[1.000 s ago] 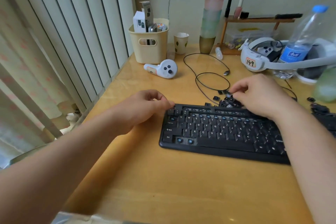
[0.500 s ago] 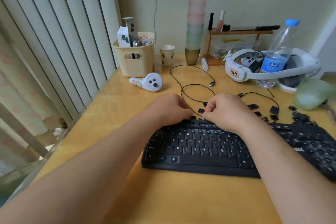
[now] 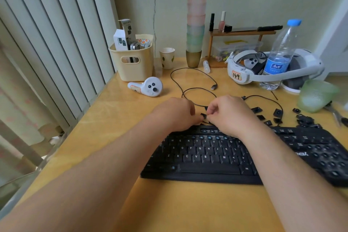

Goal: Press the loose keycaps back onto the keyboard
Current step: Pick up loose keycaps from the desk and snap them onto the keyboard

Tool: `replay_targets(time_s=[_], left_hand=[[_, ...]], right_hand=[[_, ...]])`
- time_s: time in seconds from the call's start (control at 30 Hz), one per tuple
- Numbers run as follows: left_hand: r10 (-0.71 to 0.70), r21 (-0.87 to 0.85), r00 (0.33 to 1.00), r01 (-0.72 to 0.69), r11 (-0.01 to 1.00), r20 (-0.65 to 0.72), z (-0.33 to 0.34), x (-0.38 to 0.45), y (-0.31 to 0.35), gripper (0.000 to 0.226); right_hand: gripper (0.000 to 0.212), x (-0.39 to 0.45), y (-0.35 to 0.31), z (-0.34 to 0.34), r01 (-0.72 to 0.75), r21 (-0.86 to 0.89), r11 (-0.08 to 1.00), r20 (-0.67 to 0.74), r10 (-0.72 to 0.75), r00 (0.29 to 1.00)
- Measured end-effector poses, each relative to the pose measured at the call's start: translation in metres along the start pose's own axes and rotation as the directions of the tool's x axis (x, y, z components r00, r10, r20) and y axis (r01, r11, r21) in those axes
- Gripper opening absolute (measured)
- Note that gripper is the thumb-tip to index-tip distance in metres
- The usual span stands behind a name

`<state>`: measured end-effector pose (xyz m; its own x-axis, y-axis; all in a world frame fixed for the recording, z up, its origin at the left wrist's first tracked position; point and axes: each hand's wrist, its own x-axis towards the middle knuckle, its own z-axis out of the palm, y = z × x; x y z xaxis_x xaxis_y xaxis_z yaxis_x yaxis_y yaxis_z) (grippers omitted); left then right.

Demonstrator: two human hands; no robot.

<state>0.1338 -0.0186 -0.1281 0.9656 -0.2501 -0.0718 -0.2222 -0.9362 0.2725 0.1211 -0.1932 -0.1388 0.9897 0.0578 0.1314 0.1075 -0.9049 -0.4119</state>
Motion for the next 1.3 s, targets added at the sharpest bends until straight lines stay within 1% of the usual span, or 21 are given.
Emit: replay_targets(time_s=[0.13, 0.23, 0.27, 0.3, 0.33, 0.37, 0.4, 0.43, 0.47, 0.5, 0.53, 0.6, 0.67, 0.73, 0.83, 0.93, 1.1, 1.3], left_hand=[[0.007, 0.078, 1.000, -0.005, 0.997, -0.030, -0.006, 0.001, 0.007, 0.022], [-0.006, 0.059, 0.999, 0.008, 0.998, -0.037, -0.012, 0.002, 0.004, 0.021], [-0.011, 0.017, 0.999, 0.012, 1.000, -0.044, -0.014, 0.002, 0.001, 0.020], [-0.023, -0.081, 0.998, 0.018, 0.997, -0.053, -0.015, 0.002, -0.004, 0.018], [-0.045, -0.254, 0.998, 0.032, 0.967, -0.044, -0.015, 0.001, -0.010, 0.015], [-0.064, -0.478, 0.998, 0.054, 0.877, -0.006, -0.014, -0.001, -0.016, 0.015], [-0.056, -0.696, 0.997, 0.072, 0.715, 0.045, -0.014, -0.004, -0.021, 0.015], [-0.023, -0.844, 0.997, 0.075, 0.531, 0.074, -0.014, -0.007, -0.026, 0.015], [0.005, -0.917, 0.997, 0.069, 0.393, 0.077, -0.014, -0.010, -0.030, 0.017], [0.019, -0.949, 0.997, 0.065, 0.309, 0.075, -0.015, -0.013, -0.034, 0.020], [0.027, -0.960, 0.997, 0.065, 0.271, 0.075, -0.015, -0.016, -0.036, 0.022], [0.023, -0.961, 0.996, 0.079, 0.264, 0.088, -0.015, -0.022, -0.038, 0.025], [0.018, -0.956, 0.995, 0.086, 0.280, 0.095, -0.013, -0.029, -0.038, 0.029], [0.031, -0.954, 0.996, 0.074, 0.290, 0.086, -0.013, -0.034, -0.038, 0.034], [0.034, -0.958, 0.997, 0.051, 0.282, 0.063, -0.014, -0.037, -0.038, 0.036], [0.040, -0.968, 0.998, 0.038, 0.246, 0.050, -0.015, -0.039, -0.038, 0.039], [0.046, -0.977, 0.998, 0.021, 0.211, 0.031, -0.012, -0.043, -0.042, 0.040], [0.046, -0.981, 0.999, 0.009, 0.192, 0.018, -0.015, -0.046, -0.045, 0.032]], right_hand=[[0.010, -0.001, 0.000, -0.002, 0.003, 0.007, 1.000, 0.005, -0.003, 1.000], [0.013, -0.002, -0.001, -0.004, 0.002, 0.038, 0.999, -0.017, -0.002, 1.000], [0.012, -0.002, -0.002, -0.005, 0.011, 0.053, 0.999, -0.030, -0.009, 1.000], [0.010, -0.002, -0.003, -0.005, 0.024, 0.075, 0.997, -0.048, -0.021, 0.999], [0.008, -0.002, -0.004, -0.005, 0.042, 0.109, 0.993, -0.069, -0.034, 0.997], [0.007, -0.003, -0.006, -0.005, 0.065, 0.156, 0.986, -0.086, -0.052, 0.995], [0.012, -0.003, -0.007, -0.005, 0.094, 0.212, 0.973, -0.096, -0.075, 0.993], [0.019, -0.004, -0.009, -0.006, 0.125, 0.269, 0.955, -0.095, -0.103, 0.990], [0.026, -0.005, -0.011, -0.007, 0.157, 0.321, 0.934, -0.087, -0.136, 0.987], [0.034, -0.006, -0.014, -0.007, 0.194, 0.355, 0.915, -0.078, -0.178, 0.981], [0.040, -0.008, -0.016, -0.007, 0.236, 0.369, 0.899, -0.073, -0.226, 0.971], [0.046, -0.011, -0.020, -0.007, 0.315, 0.371, 0.874, -0.069, -0.312, 0.948], [0.044, -0.013, -0.023, -0.005, 0.361, 0.377, 0.853, -0.072, -0.362, 0.930], [0.038, -0.013, -0.024, -0.004, 0.379, 0.386, 0.841, -0.085, -0.377, 0.922], [0.029, -0.014, -0.024, -0.003, 0.392, 0.393, 0.832, -0.128, -0.373, 0.919], [0.026, -0.014, -0.024, -0.004, 0.375, 0.413, 0.830, -0.170, -0.335, 0.927], [0.025, -0.014, -0.024, -0.004, 0.374, 0.421, 0.827, -0.170, -0.333, 0.927], [0.024, -0.015, -0.026, -0.005, 0.368, 0.438, 0.820, -0.165, -0.329, 0.930]])
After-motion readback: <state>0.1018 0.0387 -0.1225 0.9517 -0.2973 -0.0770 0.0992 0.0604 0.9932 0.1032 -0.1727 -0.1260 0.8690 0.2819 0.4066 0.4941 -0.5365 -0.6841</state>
